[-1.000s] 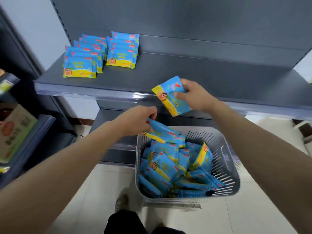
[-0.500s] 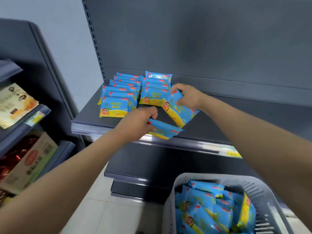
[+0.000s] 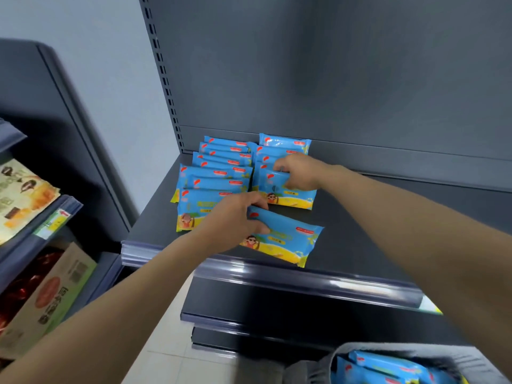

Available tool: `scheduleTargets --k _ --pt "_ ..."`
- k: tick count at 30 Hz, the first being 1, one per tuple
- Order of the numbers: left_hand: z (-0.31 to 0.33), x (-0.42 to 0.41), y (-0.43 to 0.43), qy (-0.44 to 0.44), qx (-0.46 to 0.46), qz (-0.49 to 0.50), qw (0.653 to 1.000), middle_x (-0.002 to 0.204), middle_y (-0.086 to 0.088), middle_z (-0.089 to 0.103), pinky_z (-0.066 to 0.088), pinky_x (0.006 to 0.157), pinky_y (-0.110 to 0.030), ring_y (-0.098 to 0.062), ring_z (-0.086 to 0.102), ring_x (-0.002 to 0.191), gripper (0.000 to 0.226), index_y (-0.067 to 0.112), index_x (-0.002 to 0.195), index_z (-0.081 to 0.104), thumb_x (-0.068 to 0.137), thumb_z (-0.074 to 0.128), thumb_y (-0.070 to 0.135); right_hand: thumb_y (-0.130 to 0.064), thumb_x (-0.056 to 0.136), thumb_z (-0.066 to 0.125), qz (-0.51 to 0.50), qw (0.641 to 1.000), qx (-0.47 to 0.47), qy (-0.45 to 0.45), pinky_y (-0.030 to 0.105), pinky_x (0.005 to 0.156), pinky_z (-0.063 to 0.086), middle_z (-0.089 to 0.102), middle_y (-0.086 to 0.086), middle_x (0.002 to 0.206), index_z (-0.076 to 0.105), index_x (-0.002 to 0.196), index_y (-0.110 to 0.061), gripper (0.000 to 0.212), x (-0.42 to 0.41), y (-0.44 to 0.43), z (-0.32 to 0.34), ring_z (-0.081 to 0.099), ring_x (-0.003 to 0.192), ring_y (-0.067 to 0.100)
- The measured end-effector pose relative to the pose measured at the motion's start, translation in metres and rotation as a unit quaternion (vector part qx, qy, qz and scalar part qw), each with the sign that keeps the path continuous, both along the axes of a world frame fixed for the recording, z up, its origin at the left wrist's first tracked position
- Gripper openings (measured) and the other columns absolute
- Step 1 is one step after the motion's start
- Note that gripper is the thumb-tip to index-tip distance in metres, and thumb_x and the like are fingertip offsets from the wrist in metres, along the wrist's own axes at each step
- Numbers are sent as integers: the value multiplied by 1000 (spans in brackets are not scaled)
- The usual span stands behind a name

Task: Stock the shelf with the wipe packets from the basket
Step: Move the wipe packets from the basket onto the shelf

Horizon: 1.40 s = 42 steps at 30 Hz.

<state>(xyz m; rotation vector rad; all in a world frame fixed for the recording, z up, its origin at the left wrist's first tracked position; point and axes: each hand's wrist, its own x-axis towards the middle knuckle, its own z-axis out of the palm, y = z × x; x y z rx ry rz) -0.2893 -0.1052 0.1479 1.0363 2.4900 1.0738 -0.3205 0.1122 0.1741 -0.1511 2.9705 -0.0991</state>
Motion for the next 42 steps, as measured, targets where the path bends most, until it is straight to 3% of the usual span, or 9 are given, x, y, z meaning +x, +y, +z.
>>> scheduleTargets --k 4,7,10,12,18,22,25,32,42 --pt "-4 -20 12 4 18 41 999 72 14 52 38 48 -7 14 50 61 27 30 80 53 73 76 18 -4 80 58 -6 999 -37 21 31 79 42 58 5 108 60 114 -15 35 -9 9 -3 48 96 18" --pt "-7 -30 22 52 -13 60 997 75 13 54 37 54 -15 2 50 63 25 24 87 54 74 75 20 -9 79 65 -19 997 -75 32 29 81 44 62 2 108 62 115 -17 38 -9 13 -3 49 91 12" --pt "-12 -37 35 120 -52 63 989 90 2 61 42 77 -29 -16 57 81 27 16 98 58 76 73 23 -11 80 68 -61 988 -138 38 26 89 46 65 3 113 64 117 -18 38 -9 19 -4 55 96 10" --pt "-17 -43 42 175 -75 73 979 100 0 63 34 91 -34 -20 56 92 34 15 108 58 79 70 28 -10 84 65 -95 973 -205 41 22 91 45 65 4 115 65 117 -16 33 -9 21 -5 59 103 11" --pt "-24 -61 65 287 -144 87 943 117 -1 59 24 97 -36 -23 46 110 43 18 121 52 84 61 38 -7 90 55 -176 926 -319 94 32 90 51 65 9 113 64 117 -11 28 5 22 7 63 100 20" --pt "-29 -61 73 306 -174 100 931 125 -3 50 26 100 -39 -24 41 116 50 16 126 44 84 60 39 -9 91 50 -201 929 -247 188 16 65 50 67 6 106 64 115 -12 28 24 17 19 62 83 15" --pt "-36 -54 75 326 -189 93 922 129 -6 44 27 101 -40 -26 37 119 59 14 128 38 81 63 37 -11 91 46 -206 931 -189 234 34 78 53 69 8 105 63 116 -12 30 44 9 25 64 88 23" --pt "-33 -27 73 344 -181 85 918 137 -10 36 22 109 -41 -28 33 127 74 11 135 28 78 69 33 -12 90 51 -180 949 -94 242 42 86 47 66 12 108 61 111 -6 24 96 5 37 58 102 31" --pt "44 68 77 377 46 62 923 131 -15 45 20 103 -35 -33 39 121 63 4 129 45 75 74 20 -22 91 53 -160 923 81 342 36 91 30 52 9 129 50 126 -8 37 182 2 68 43 119 30"
